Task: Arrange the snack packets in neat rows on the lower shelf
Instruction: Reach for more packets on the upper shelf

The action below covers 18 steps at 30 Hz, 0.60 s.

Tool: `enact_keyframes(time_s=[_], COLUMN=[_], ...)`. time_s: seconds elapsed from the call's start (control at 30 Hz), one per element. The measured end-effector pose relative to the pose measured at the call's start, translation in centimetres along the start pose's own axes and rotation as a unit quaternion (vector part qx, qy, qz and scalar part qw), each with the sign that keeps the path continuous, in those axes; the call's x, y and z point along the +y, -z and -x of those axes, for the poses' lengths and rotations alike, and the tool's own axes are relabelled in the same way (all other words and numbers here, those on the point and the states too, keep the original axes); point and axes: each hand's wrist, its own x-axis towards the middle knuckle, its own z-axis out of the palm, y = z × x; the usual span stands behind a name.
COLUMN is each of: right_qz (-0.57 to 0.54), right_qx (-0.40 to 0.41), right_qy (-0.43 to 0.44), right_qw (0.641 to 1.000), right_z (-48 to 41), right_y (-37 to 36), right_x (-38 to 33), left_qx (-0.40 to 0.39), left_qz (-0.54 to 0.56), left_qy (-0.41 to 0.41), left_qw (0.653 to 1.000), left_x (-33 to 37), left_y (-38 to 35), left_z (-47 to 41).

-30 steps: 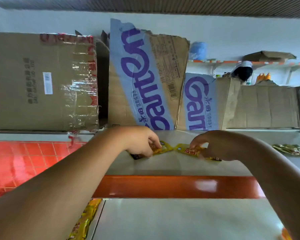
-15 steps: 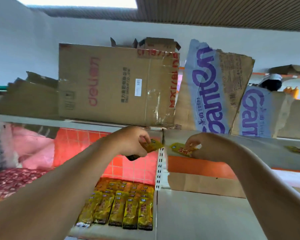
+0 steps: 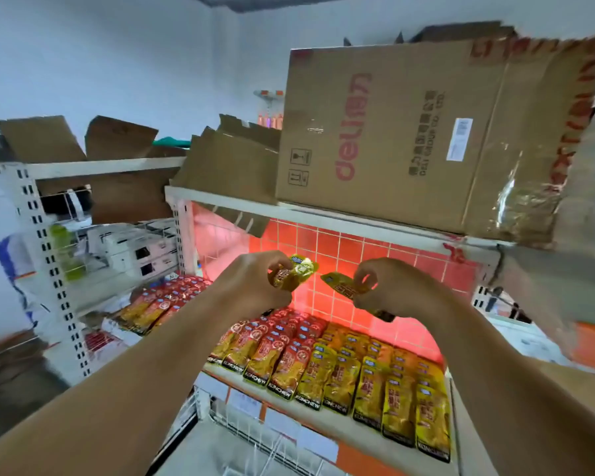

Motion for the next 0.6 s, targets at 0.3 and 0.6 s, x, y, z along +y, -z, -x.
enact_keyframes(time_s=[0.3,0.6], right_qz=[-0.146,-0.126], right_qx=[0.009,0.038], right_qy=[0.020,0.007], right_qw=[0.989,0.991], right_z=[-6.8,-13.2], right_y=[-9.2,-12.2], right_x=[1.1,4.4], left_qx=[0.086,0.089], left_qz=[-0.046,-0.039], left_qy=[-0.015,-0.037], left_qw=[0.995,0.995], left_x=[-7.9,-10.1], left_y=[-2.5,-8.8], left_z=[-1.8,-7.8])
